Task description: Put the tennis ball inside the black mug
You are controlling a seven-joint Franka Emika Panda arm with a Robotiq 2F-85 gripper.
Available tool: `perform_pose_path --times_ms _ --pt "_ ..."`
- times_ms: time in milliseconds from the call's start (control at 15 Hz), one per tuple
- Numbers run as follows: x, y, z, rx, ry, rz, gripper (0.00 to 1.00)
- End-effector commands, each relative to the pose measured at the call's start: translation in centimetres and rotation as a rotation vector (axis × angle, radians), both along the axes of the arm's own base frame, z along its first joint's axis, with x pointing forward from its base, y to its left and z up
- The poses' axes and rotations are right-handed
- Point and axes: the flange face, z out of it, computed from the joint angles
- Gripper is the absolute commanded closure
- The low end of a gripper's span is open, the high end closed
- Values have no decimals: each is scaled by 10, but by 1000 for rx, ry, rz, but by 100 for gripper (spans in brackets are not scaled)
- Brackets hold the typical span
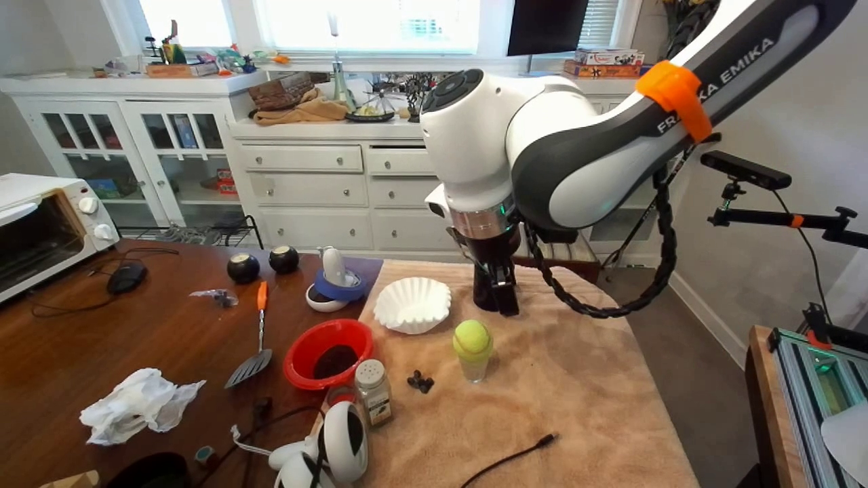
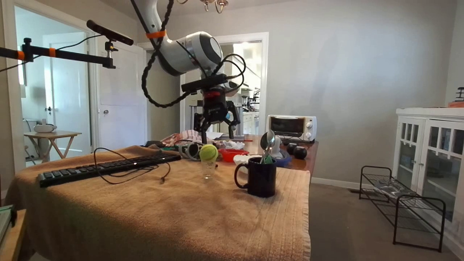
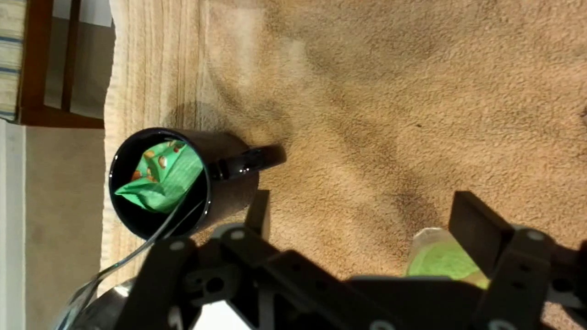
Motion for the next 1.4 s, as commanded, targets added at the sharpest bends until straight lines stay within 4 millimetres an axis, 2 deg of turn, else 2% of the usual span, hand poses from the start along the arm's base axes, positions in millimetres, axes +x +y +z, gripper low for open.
perform_pose_path --times_ms 0,133,467,1067,1333 --pt "2 -3 -3 6 9 13 0" --pt "4 0 -9 20 30 24 0" --pt "5 28 -19 63 86 98 0" --pt "23 31 -49 137 144 136 0" --pt "32 44 -57 143 160 170 0"
